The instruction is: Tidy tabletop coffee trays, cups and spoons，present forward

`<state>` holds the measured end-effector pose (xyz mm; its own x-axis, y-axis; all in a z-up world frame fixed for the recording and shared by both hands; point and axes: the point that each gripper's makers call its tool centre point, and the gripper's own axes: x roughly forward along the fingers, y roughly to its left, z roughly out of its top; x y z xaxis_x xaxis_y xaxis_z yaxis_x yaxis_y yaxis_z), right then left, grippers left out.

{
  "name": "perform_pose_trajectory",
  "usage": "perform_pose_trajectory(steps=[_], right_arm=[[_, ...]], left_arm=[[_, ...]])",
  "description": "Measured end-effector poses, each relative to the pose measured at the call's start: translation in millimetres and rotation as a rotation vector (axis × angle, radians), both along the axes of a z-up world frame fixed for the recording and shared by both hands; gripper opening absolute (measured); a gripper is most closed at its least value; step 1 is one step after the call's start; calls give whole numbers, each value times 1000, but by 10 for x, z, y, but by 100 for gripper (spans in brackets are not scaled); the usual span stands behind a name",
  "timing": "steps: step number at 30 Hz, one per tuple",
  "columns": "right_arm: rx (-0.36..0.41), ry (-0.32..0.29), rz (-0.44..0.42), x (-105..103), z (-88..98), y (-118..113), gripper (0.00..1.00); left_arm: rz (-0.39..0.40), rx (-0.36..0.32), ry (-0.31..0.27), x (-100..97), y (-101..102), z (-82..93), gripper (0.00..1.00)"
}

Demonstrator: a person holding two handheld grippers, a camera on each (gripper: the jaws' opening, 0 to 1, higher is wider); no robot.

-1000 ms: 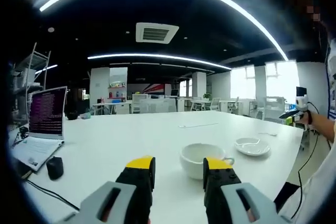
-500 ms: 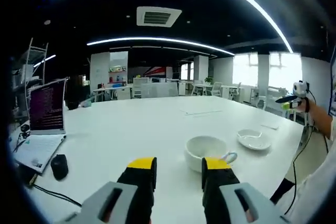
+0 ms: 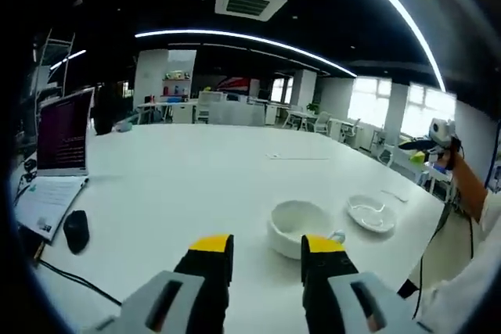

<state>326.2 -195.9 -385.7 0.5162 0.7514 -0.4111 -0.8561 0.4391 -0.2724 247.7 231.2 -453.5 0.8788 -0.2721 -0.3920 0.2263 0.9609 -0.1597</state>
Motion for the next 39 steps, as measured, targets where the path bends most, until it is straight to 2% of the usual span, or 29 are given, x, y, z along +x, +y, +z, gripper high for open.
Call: perform_pose_trajectory(steps=[4,7,12,15,17,19,25,30,36,39], right_arm=[[-42,-15,39,73,53,283,41],[-60,3,79,91,82,535,41],[-114,27,135,86,90,826,41],[-161,32,157,97,79,982,41],[-187,40,171,106,66,1083,41],[-208,67,179,103,46,1184,40],[-263,138,195,81,-23,1483,40],[-290,192,193,53,-63,1713,39],[-353,226,191,124,-127,1985,39],[-365,269,188,104,-196,2144,39]], left_arm=[[-12,-7,36,48,-59,-8,36],[-17,-1,62,88,-89,-20,36],[-40,-4,106,123,-151,-16,36],[-43,-8,93,174,-180,34,37],[-42,7,105,200,-198,42,38],[-40,10,114,230,-217,53,38],[-72,23,196,268,-313,-14,38],[-89,22,223,305,-372,1,37],[-108,63,282,342,-404,-50,37],[-105,70,302,373,-406,-71,37]])
